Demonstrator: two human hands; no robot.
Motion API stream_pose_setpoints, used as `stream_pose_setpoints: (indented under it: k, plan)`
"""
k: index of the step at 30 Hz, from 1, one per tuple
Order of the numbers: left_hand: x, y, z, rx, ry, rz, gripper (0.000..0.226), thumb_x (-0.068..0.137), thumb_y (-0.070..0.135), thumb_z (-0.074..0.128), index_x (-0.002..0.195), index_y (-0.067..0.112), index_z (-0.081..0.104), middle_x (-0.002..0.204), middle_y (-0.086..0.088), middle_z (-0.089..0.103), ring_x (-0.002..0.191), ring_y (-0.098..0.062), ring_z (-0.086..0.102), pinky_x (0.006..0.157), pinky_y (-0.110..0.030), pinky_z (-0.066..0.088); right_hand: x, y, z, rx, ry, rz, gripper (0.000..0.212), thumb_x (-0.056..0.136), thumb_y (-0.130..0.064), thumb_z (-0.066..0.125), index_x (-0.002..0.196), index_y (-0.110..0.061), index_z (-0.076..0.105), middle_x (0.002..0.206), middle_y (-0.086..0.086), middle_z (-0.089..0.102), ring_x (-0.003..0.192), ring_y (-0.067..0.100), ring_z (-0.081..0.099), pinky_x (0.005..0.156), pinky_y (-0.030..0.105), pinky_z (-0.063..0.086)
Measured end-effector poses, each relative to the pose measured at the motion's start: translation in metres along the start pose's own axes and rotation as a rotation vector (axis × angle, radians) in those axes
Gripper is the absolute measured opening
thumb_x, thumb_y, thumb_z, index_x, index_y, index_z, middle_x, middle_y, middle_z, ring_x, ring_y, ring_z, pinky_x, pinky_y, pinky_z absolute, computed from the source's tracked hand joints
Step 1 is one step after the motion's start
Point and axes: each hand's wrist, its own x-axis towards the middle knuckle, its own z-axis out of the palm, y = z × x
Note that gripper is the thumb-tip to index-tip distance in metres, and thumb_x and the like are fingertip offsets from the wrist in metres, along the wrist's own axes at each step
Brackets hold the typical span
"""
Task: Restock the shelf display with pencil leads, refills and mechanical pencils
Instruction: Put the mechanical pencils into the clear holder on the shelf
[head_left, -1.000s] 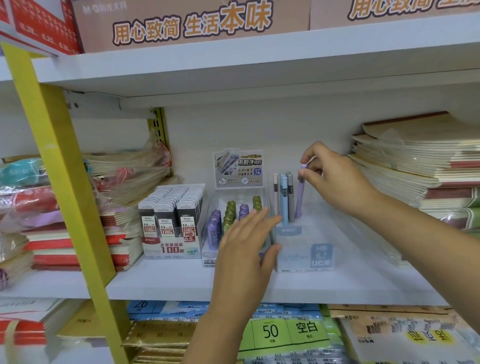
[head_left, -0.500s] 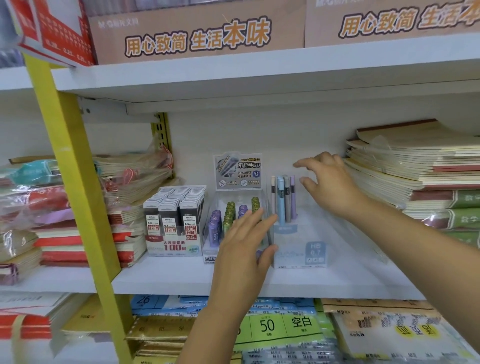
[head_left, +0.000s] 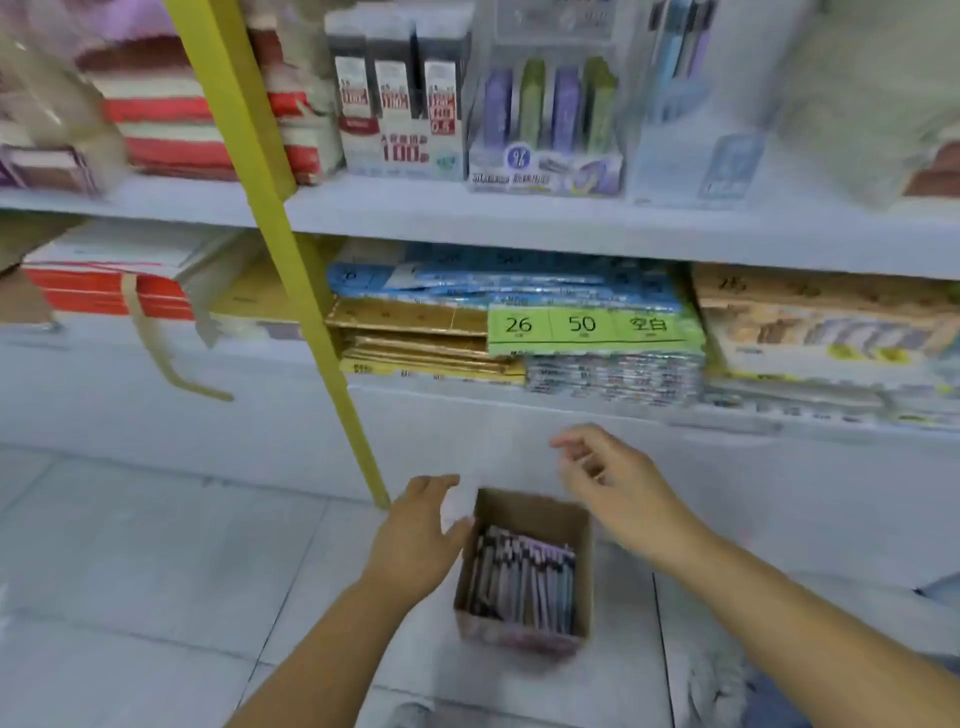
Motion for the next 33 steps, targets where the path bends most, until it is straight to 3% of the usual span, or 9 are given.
stream_pose_setpoints:
  k: [2,4,6,9,12,16,18,22,33]
  plan:
    - [-0.013,-0.037,0.026,-0.073,-0.146,-0.185,0.059,0.098,0.035,0.06,0.15,0.019,0.037,0.151,-0.005,0.04,0.129,-0.022,0.05,0.109,-0.034,0.04,-0.005,0.057,0.053,-0.02,-0.224,0.272,0.023,0.097,-0.025,0.055,0.12,-0.032,0.056,0.105,-0.009,0.06,0.088,0.007,0.059,0.076,0.029,0.048]
    - [-0.02,-0.065,0.046,-0.135,-0.266,-0.321,0.063,0.099,0.039,0.056,0.153,0.019,0.03,0.155,-0.006,0.036,0.132,-0.021,0.049,0.11,-0.03,0.038,-0.009,0.102,0.094,-0.087,-0.412,0.447,0.041,0.098,-0.033,0.052,0.138,-0.03,0.045,0.124,-0.001,0.056,0.107,0.013,0.056,0.082,0.024,0.042]
    - [-0.021,-0.084,0.06,-0.188,-0.309,-0.404,0.062,0.099,0.04,0.055,0.153,0.02,0.031,0.154,-0.005,0.039,0.132,-0.02,0.05,0.106,-0.027,0.039,-0.007,0.131,0.119,-0.077,-0.468,0.557,0.047,0.099,-0.034,0.051,0.144,-0.03,0.038,0.127,0.0,0.052,0.096,0.012,0.056,0.076,0.019,0.041]
    - [-0.016,-0.099,0.077,-0.26,-0.322,-0.457,0.057,0.099,0.038,0.057,0.15,0.022,0.038,0.151,0.0,0.045,0.13,-0.016,0.052,0.1,-0.022,0.039,0.009,0.162,0.145,-0.056,-0.463,0.668,0.051,0.099,-0.032,0.053,0.146,-0.027,0.034,0.136,0.004,0.048,0.089,0.014,0.061,0.066,0.02,0.046]
    - [-0.008,-0.099,0.089,-0.385,-0.324,-0.477,0.051,0.099,0.032,0.059,0.147,0.021,0.045,0.147,0.006,0.049,0.128,-0.012,0.052,0.104,-0.024,0.04,0.027,0.186,0.168,-0.052,-0.441,0.708,0.059,0.097,-0.029,0.057,0.149,-0.018,0.031,0.148,0.008,0.041,0.124,0.026,0.052,0.09,0.027,0.043]
    - [-0.003,-0.097,0.094,-0.476,-0.349,-0.438,0.038,0.101,0.022,0.056,0.138,0.028,0.057,0.132,0.017,0.063,0.119,0.006,0.057,0.106,-0.02,0.044,0.039,0.206,0.193,-0.041,-0.367,0.749,0.067,0.093,-0.026,0.062,0.15,-0.015,0.029,0.147,0.009,0.044,0.131,0.028,0.046,0.106,0.036,0.04]
    - [-0.001,-0.099,0.094,-0.504,-0.357,-0.423,0.036,0.102,0.018,0.054,0.134,0.032,0.061,0.122,0.024,0.067,0.112,0.013,0.058,0.098,-0.009,0.044,0.041,0.211,0.205,0.011,-0.263,0.76,0.065,0.091,-0.022,0.064,0.147,-0.015,0.033,0.143,0.009,0.048,0.128,0.027,0.048,0.107,0.039,0.04]
    - [-0.001,-0.101,0.096,-0.569,-0.35,-0.432,0.037,0.101,0.011,0.054,0.134,0.026,0.062,0.124,0.018,0.069,0.117,0.007,0.059,0.101,-0.012,0.044,0.045,0.217,0.218,0.054,-0.103,0.795,0.059,0.085,-0.018,0.071,0.137,-0.01,0.046,0.134,0.01,0.056,0.124,0.027,0.053,0.105,0.04,0.042]
    - [-0.005,-0.108,0.102,-0.619,-0.341,-0.418,0.038,0.101,0.013,0.056,0.135,0.028,0.061,0.123,0.019,0.069,0.119,0.003,0.06,0.1,-0.015,0.047,0.043,0.227,0.216,0.053,-0.101,0.754,0.048,0.083,-0.028,0.073,0.126,-0.017,0.054,0.124,0.004,0.063,0.115,0.023,0.059,0.09,0.031,0.044]
